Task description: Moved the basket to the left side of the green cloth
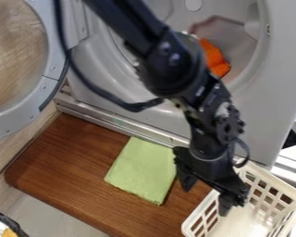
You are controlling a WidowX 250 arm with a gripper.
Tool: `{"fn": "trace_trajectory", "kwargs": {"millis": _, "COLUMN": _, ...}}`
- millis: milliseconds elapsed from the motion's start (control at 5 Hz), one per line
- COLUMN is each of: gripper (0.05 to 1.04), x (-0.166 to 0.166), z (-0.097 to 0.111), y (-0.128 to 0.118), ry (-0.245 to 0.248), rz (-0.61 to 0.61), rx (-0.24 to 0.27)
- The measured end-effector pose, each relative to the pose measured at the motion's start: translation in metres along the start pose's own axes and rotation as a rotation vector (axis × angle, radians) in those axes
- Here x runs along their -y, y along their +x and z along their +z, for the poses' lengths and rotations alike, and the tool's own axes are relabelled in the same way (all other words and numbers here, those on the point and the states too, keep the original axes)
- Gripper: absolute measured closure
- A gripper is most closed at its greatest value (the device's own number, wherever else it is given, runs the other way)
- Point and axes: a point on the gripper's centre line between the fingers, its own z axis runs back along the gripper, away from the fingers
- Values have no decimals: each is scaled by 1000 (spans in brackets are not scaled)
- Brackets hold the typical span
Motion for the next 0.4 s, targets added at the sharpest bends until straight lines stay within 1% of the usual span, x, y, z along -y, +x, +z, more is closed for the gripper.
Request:
{"fn": "trace_trajectory", "kwargs": {"millis": 200, "gripper": 85, "x": -1, "z": -22, "y": -4, "ry": 7, "rz": 8, "rx": -59}}
{"fn": "trace_trajectory", "kwargs": {"millis": 400, "gripper": 135, "x": -3, "z": -30, "y": -8, "ry": 14, "rz": 7, "rx": -78}}
